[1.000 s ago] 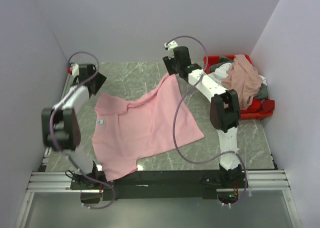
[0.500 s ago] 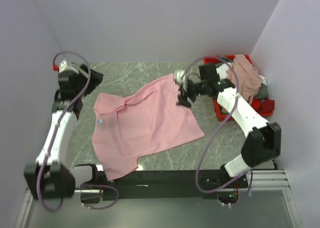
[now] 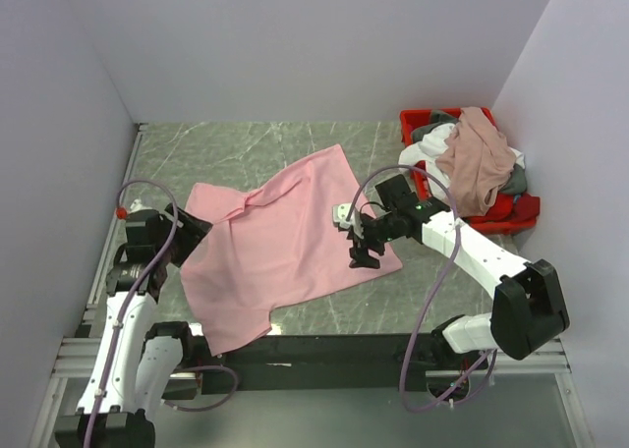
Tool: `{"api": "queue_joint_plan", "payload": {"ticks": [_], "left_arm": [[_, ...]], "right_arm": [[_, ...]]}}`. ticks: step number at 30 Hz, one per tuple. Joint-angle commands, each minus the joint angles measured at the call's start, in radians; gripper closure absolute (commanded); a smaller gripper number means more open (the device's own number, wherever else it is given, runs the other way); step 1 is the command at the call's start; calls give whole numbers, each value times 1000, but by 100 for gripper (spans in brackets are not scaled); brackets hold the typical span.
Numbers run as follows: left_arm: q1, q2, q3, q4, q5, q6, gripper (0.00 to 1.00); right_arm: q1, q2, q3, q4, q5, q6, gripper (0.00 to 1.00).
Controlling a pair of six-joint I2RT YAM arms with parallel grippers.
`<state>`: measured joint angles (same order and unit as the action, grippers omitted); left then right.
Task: Fold and stack the t-shirts
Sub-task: Flatten the tshirt out
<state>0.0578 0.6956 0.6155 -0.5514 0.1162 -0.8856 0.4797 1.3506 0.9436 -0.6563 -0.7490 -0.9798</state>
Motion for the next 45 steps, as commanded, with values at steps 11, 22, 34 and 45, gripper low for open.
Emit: {"api": "queue_joint_plan", "payload": {"ticks": [11, 22, 34, 45], "left_arm": [[23, 497, 76, 315, -61, -105, 51], [37, 742, 227, 294, -239, -55, 48], [39, 904, 290, 297, -222, -75, 49], [40, 950, 314, 323, -211, -81, 83]], "right_arm": [[-112, -10, 30, 78, -23, 112, 22], [-138, 15, 32, 81, -49, 119, 23], [-151, 27, 32, 87, -58, 124, 24], [-162, 30, 34, 78, -69, 121, 25]]}}
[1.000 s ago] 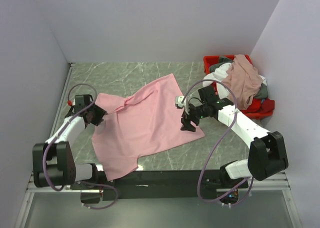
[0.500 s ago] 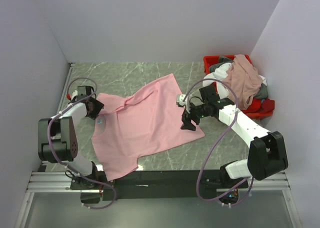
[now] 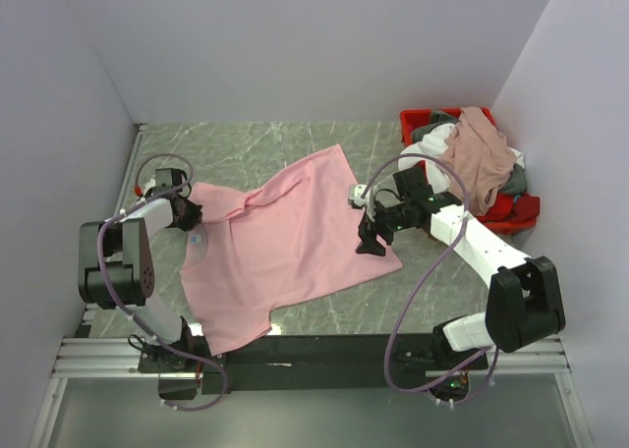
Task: Fold and stack the t-shirts
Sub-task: Flatten the tshirt out
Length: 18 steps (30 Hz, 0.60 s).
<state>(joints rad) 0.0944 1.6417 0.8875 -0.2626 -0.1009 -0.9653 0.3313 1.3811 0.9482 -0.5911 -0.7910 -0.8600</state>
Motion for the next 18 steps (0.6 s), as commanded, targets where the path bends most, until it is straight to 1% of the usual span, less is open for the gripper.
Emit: {"api": "queue_joint_plan", "payload": {"ticks": [1, 4, 10, 12, 13, 14, 15, 16, 17, 18], "left_arm": [[2, 3, 44, 34, 4, 0, 90], [2, -12, 54, 26, 3, 4, 100], [4, -89, 88, 34, -2, 0, 100], [5, -73, 157, 33, 12, -1, 100], [5, -28, 192, 28, 24, -4, 100], [8, 4, 276, 26, 38, -7, 100], [10, 41, 327, 23, 79, -9, 100], [14, 131, 385, 25, 93, -9, 100], [18, 179, 510, 29, 124, -6, 100], [21, 228, 578, 33, 173, -3, 100]], "right_arm": [[-14, -1, 31, 11, -25, 1, 25], [-17, -2, 32, 8, -31, -1, 26], [-20, -5, 34, 2, -34, -1, 26], [-20, -2, 35, 2, -31, -1, 26], [-20, -2, 37, 4, -30, -1, 26], [-21, -1, 37, 4, -25, -1, 26], [-21, -2, 38, 4, -22, 1, 26], [-21, -1, 40, 7, -13, 4, 26], [-21, 1, 40, 8, -10, 6, 26], [-21, -1, 40, 11, -5, 7, 26]]}}
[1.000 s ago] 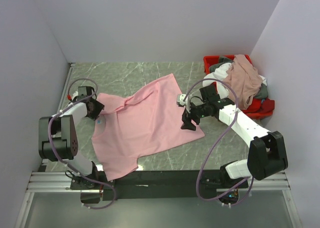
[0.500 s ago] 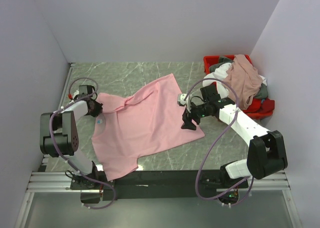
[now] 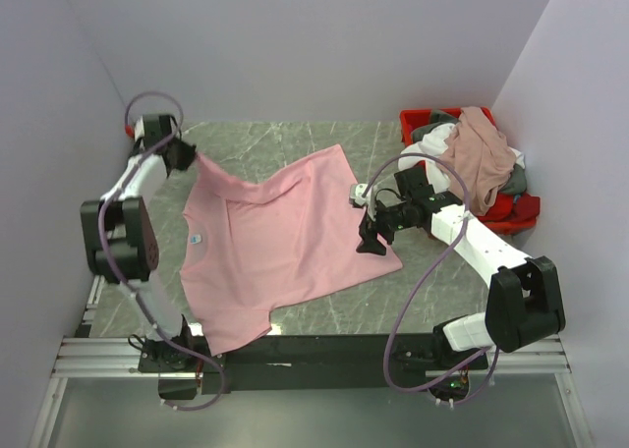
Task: Fold and stack the t-shirts
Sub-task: Flatten the tshirt out
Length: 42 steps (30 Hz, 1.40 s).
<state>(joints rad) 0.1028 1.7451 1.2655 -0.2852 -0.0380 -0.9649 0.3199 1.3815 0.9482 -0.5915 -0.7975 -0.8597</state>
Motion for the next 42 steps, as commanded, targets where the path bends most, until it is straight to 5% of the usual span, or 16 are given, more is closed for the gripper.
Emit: {"api": "queue_joint_plan", "payload": {"ticks": [1, 3, 4, 5, 8, 14, 19, 25, 33, 42], "left_arm": [[17, 213, 266, 75, 146, 5, 99], [24, 292, 440, 74, 194, 2, 88], [26, 354, 490, 51, 211, -20, 63], [31, 378, 571, 5, 211, -26, 55], [40, 386, 623, -69, 170, -6, 42], [78, 72, 288, -40, 127, 83, 39], [95, -309, -122, -16, 167, 121, 38], [127, -630, -437, -83, 179, 183, 36], [132, -788, -520, -135, 159, 196, 35], [132, -857, -535, -161, 139, 247, 35]], "right_arm": [[-10, -1, 40, 15, 10, 11, 26], [-12, 1, 41, 15, 18, 14, 26], [-13, 2, 40, 16, 21, 14, 26], [-15, 4, 40, 15, 26, 13, 26], [-18, 5, 46, 10, 40, 11, 26], [-47, 24, 83, -79, 28, -94, 26], [-53, 79, 60, -293, 49, -436, 26], [-25, 9, -121, -254, 161, -512, 27], [71, -19, -247, -76, 389, -399, 30], [153, 5, -295, 50, 534, -317, 48]]}}
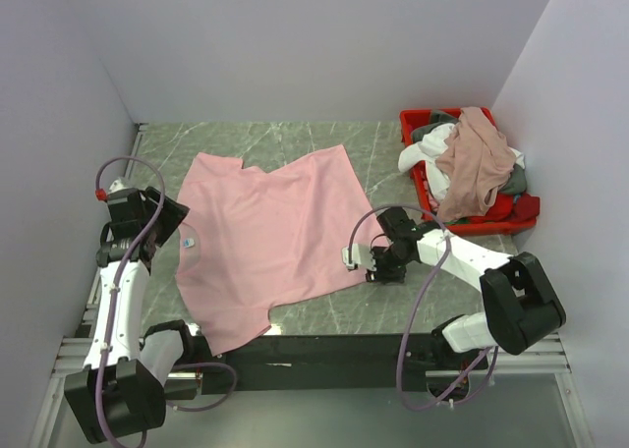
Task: Fold and stack the t-shirts
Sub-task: Flatten the tshirt out
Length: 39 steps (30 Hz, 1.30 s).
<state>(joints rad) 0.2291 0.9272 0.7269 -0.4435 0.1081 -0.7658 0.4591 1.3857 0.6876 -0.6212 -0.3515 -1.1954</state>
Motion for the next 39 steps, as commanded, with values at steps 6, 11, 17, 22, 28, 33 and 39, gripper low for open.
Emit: {"api": "queue_joint_plan", "payload": {"ticks": [6, 11, 17, 22, 28, 33, 39], "left_arm": [[6, -93, 5, 3, 56, 103, 35], [4, -117, 0, 11, 87, 112, 35], [4, -100, 0, 26, 126, 108, 35], [6, -32, 43, 109, 182, 100, 34], [4, 271, 198, 313, 277, 132, 35], [3, 669, 420, 345, 343, 210, 31], [-16, 1069, 799, 240, 375, 275, 35]], "right_arm": [[76, -43, -72, -40, 144, 26, 86], [96, -167, -85, -288, 128, -38, 100], [118, -424, -119, -386, 152, -58, 100], [104, -449, -14, -309, 56, 144, 55], [-126, -141, 292, -103, -229, 377, 46], [-252, 188, 648, -80, -429, 594, 41], [-255, 447, 904, -71, -428, 710, 41]]}}
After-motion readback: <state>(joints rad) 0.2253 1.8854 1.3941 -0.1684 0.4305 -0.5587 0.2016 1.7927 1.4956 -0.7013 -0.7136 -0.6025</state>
